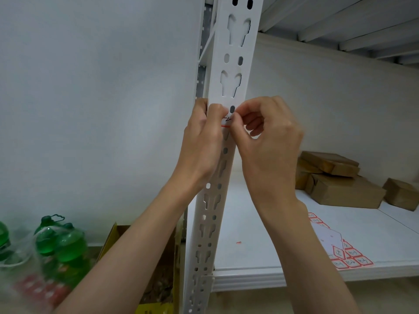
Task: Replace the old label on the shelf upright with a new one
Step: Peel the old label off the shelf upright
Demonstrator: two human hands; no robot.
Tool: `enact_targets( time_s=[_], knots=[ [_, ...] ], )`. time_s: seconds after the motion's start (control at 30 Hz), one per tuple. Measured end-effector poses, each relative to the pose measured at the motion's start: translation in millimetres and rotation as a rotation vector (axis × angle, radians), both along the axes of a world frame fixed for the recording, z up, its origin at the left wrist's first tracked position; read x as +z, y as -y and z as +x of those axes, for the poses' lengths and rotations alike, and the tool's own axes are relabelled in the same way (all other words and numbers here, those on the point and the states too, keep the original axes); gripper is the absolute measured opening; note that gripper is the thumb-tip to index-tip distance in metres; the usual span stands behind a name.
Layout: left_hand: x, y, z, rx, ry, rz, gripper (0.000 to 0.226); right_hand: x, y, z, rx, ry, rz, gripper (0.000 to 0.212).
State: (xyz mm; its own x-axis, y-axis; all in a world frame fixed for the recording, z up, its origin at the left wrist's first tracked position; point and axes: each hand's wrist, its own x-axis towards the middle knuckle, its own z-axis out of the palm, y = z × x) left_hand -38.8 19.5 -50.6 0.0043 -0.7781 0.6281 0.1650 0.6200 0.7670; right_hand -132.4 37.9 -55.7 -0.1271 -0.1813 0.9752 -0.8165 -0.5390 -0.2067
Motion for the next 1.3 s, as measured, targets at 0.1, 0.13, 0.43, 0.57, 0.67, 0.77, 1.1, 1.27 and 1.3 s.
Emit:
enact_targets(
  time_s=[0.1,0.13,0.43,0.57,0.67,0.77,1.1,1.27,1.3],
  knots=[
    [0.2,0.2,0.2,-0.002,0.002,-0.006,0.020,-0.3,3.3,2.5,0.002,0.002,0.019,0.001],
    [0.1,0.5,0.3,0.005,0.006,-0.006,0.022,-0.7,4.8,3.1,0.004,0.003,0.024,0.002],
    [0.3,0.0,0.9,-0.021,-0.016,-0.010,0.019,-5.8,9.6,2.4,0.127,0.074,0.044,0.005],
    [-0.1,-0.2,1.1,-0.011,0.000,0.013,0.021,-8.1,8.5,-1.6,0.188,0.154,0.013,0.009],
    [0.4,-0.3,1.7,-0.014,0.003,0.014,0.020,-7.3,4.8,-2.4,0.199,0.148,-0.056,0.012],
    [0.4,-0.7,2.0,-0.019,0.009,0.022,0.020,-7.1,3.1,-2.2,0.194,0.113,-0.087,0.013],
    [0.8,-2.7,5.4,-0.024,0.072,0.022,0.014,-10.9,3.3,-17.7,0.322,0.475,0.090,0.008],
    [3.0,-0.4,8.1,0.008,0.114,0.006,0.015,-18.0,9.4,-33.8,0.364,0.572,0.262,0.003],
    [2.9,0.0,8.0,0.014,0.120,0.000,0.014,-20.4,11.2,-37.2,0.342,0.559,0.313,0.005]
  ],
)
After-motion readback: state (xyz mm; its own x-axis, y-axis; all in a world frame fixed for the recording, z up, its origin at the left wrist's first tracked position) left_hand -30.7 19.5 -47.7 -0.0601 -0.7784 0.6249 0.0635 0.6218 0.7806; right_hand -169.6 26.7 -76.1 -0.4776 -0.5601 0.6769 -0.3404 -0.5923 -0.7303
